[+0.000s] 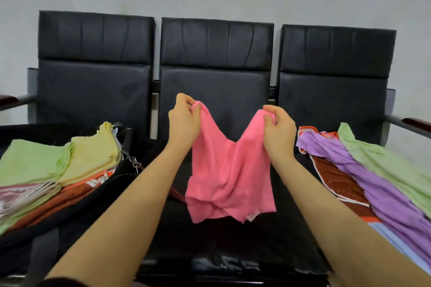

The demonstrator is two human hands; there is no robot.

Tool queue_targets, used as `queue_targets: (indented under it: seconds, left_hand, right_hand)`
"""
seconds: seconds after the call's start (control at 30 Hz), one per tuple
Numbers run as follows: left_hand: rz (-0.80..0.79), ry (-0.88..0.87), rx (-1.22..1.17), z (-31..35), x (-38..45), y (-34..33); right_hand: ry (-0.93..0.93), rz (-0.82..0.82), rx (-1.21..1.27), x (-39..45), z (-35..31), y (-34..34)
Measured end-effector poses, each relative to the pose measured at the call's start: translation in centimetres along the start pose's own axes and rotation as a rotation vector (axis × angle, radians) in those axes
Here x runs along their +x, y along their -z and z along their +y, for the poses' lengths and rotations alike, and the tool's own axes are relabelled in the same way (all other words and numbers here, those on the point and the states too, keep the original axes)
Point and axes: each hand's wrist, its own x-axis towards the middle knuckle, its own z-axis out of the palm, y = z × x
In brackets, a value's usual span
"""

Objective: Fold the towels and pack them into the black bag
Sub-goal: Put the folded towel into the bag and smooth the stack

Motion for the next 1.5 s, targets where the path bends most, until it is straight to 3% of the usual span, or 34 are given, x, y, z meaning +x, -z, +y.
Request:
queue_targets:
  seconds: [0.33,0.47,0.6,0.8,1.1,1.27,1.5]
  left_hand:
    - [0.011,0.037,0.010,3.8,4.9,2.3]
    - [-0.094,0.045,0.079,3.6,6.0,2.5]
    - [-0.201,-0.056,0.186,4.1,6.3,2.3]
    - [-0.077,-0.023,0.040,4.5,5.9,2.2]
    - [-0.042,0.162,-0.048,2.9,6.3,1.8]
    - [-0.036,0.124,-0.066,3.6,7.2,2.1]
    - [-0.042,0.040,0.115,4.4,8.2,2.9]
  right_hand:
    - [0.016,0.115,0.000,4.4,-5.7,2.5]
    - [-0.033,0.041,-0.043,4.6,-5.9,3.3]
    - [-0.142,-0.040,-0.030,4.4,-5.4,3.7]
    - [-0.158,0.149,0.002,4.6,-3.8,4.0]
    - [-0.186,0.166,0.082,5.1,-3.4,5.3]
    - [-0.217,0.221,0.167,5.7,-3.4,5.1]
    - [-0.209,0.310,0.193,6.7,-4.1,5.5]
